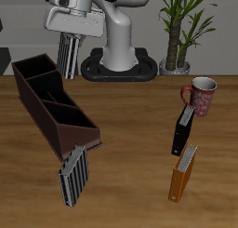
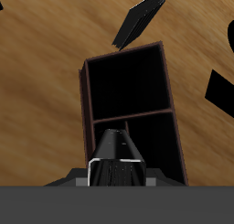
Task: Place the left striped book into the right desk caddy's front compartment
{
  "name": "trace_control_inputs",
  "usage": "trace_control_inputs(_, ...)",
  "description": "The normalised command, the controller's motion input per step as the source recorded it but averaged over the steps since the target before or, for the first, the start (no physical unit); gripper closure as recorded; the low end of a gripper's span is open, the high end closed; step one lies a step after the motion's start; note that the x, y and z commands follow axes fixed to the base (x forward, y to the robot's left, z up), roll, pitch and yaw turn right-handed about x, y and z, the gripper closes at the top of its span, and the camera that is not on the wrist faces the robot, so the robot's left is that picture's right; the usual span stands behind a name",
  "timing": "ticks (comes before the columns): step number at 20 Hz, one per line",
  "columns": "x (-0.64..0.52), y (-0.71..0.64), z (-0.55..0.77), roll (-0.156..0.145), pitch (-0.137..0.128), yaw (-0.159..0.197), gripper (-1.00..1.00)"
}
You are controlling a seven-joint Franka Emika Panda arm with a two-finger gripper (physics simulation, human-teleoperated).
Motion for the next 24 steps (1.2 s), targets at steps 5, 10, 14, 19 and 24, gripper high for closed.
trace_control_inputs(5, 0.06, 0.02, -0.13, 0.004, 0.024, -0.009, 1.00)
trace_control_inputs(10, 0.05, 0.00, -0.16, 0.007, 0.022, -0.004, 1.00)
trace_control_inputs(14, 0.02, 0.16, 0.01, 0.032, -0.016, 0.016, 1.00)
trace_control_inputs(19, 0.00, 0.12, 0.07, 0.020, -0.013, -0.011, 1.00)
trace_control_inputs(24, 0.07, 0.01, -0.05, -0.002, 0.008, -0.001, 1.00)
